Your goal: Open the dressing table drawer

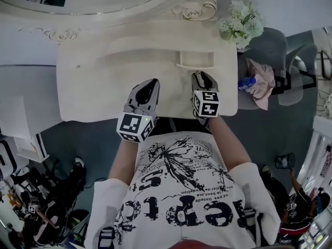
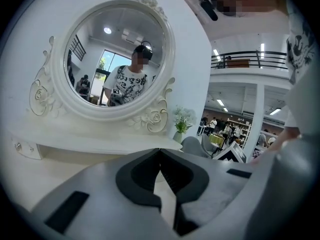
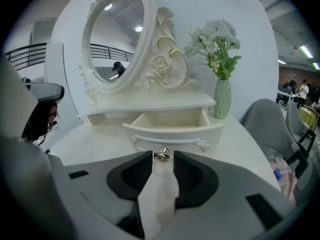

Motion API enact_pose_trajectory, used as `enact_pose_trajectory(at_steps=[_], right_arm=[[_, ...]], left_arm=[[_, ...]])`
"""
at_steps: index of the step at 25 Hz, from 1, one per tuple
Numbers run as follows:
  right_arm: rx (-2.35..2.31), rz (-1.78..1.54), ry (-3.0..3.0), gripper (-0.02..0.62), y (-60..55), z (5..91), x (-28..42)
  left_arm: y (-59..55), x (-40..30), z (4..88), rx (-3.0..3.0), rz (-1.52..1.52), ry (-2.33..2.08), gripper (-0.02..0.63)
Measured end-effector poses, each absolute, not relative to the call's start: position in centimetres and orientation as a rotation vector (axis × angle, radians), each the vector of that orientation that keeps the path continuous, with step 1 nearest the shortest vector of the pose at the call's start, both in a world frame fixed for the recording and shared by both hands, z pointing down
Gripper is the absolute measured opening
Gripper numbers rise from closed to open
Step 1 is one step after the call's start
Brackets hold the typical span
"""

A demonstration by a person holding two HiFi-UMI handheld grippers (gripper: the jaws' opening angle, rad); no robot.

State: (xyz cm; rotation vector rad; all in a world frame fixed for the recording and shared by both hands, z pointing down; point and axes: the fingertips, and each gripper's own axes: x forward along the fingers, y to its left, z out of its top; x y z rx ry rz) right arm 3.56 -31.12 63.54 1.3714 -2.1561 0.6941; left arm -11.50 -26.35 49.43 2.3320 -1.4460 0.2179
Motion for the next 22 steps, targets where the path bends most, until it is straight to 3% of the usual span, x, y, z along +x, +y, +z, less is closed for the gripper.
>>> enact_pose_trajectory(at_steps=[6, 13, 22], right_arm=[[1.467, 0.612, -2.279, 0.122, -30.9, 58.0, 3.2], [1.451, 0.391, -2.453, 0.054, -31.4, 50.4, 0.9], [1.540, 0.225, -2.579, 0.021, -31.6, 42.9, -0.7]], left_arm=[[-27.6, -12.4, 47.6, 2.372, 0.218, -1.454, 0.018], [-28.9, -14.1, 44.4, 2.438, 0.182, -1.475, 0.018], [-29.0, -16.6, 41.3, 2.500, 0.239, -1.522, 0.018]])
